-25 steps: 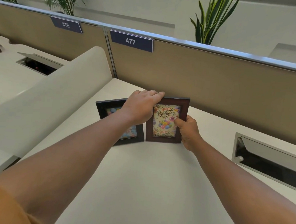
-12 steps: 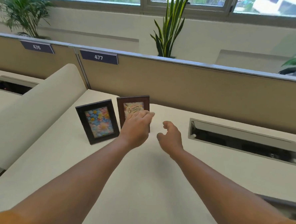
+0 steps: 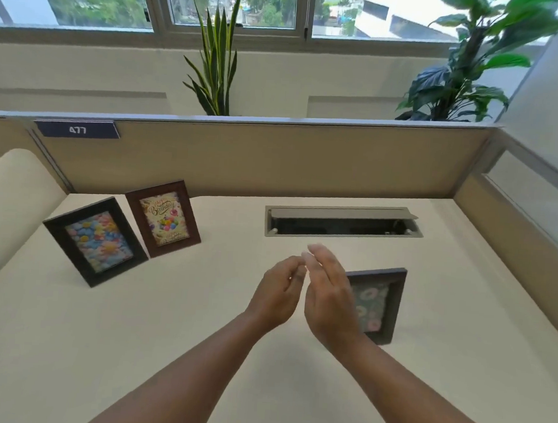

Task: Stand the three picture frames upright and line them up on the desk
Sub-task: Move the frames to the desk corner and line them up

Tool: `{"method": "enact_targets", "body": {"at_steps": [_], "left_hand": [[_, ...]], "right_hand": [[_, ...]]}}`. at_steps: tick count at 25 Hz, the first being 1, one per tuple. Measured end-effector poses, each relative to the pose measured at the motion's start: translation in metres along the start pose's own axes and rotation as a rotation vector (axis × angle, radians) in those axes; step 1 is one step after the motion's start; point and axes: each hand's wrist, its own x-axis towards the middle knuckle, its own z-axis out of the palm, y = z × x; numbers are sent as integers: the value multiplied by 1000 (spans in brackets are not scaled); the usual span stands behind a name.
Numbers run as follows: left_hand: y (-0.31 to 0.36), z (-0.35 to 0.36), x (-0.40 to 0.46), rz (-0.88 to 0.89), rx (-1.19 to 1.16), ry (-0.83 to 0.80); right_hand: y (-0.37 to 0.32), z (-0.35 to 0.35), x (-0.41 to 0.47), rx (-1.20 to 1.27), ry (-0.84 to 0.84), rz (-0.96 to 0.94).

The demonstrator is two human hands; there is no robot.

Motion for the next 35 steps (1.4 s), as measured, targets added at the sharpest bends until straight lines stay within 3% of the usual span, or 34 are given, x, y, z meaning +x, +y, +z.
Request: {"method": "enact_targets", "body": {"at_steps": [3, 7, 16, 21, 35], "left_hand": [[20, 34, 2, 37, 138, -98], [35, 58, 8, 61, 194, -103], [30, 68, 15, 41, 173, -93], [22, 52, 21, 18, 179, -46], [-36, -82, 44, -70, 229, 85]], "right_hand": [[42, -22, 0, -33, 47, 159], [84, -36, -8, -115, 19, 318], [114, -53, -24, 329, 85, 670], [119, -48, -31, 748, -88, 918], [83, 69, 45, 960, -513, 1014]]}}
